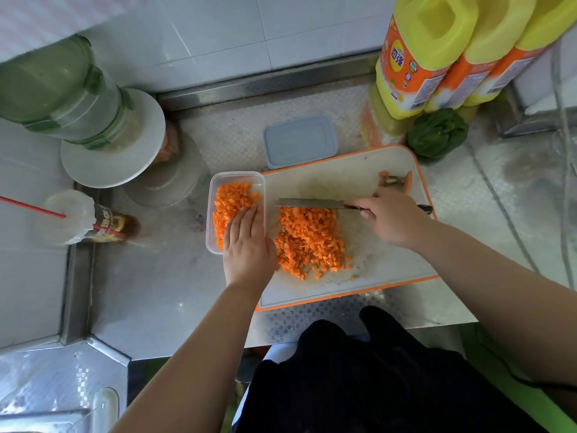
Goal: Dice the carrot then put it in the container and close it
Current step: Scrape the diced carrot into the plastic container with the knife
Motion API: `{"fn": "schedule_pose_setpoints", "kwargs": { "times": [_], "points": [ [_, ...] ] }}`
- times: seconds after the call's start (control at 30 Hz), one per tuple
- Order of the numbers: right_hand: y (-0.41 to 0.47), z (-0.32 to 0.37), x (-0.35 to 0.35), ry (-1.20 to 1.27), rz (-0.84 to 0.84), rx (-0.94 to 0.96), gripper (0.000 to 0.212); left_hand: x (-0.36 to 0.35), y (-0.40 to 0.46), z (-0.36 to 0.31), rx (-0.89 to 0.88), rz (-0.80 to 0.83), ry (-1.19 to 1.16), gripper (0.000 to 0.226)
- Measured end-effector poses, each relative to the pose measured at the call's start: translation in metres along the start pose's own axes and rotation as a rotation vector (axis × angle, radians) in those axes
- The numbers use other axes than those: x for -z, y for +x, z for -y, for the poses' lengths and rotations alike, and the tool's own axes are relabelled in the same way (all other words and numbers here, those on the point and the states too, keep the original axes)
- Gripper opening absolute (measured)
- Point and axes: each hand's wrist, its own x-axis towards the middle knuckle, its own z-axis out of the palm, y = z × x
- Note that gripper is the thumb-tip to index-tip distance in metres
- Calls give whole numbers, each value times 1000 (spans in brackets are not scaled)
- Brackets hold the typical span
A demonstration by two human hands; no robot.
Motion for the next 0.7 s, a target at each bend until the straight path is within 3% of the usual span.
{"fn": "schedule_pose_setpoints", "kwargs": {
  "times": [0.13,0.2,0.27,0.37,0.5,0.7],
  "points": [
    [-5,-12,-2,359,-45,-109,31,7,-7,-17,-167,-207,-126,46],
    [-5,-13,-1,534,-58,-244,24,8,-10,-38,-237,-164,-252,46],
    [-3,-17,-2,550,-47,-350,30,-2,-6,-56,-136,-27,-335,55],
    [-2,-19,-6,509,-32,-366,32,-11,14,-69,124,103,-354,71],
    [-1,-24,-16,584,22,-442,35,-26,39,-73,279,243,-428,64],
    [0,6,-29,536,159,-363,29,-35,50,-80,375,210,-596,67]
  ]
}}
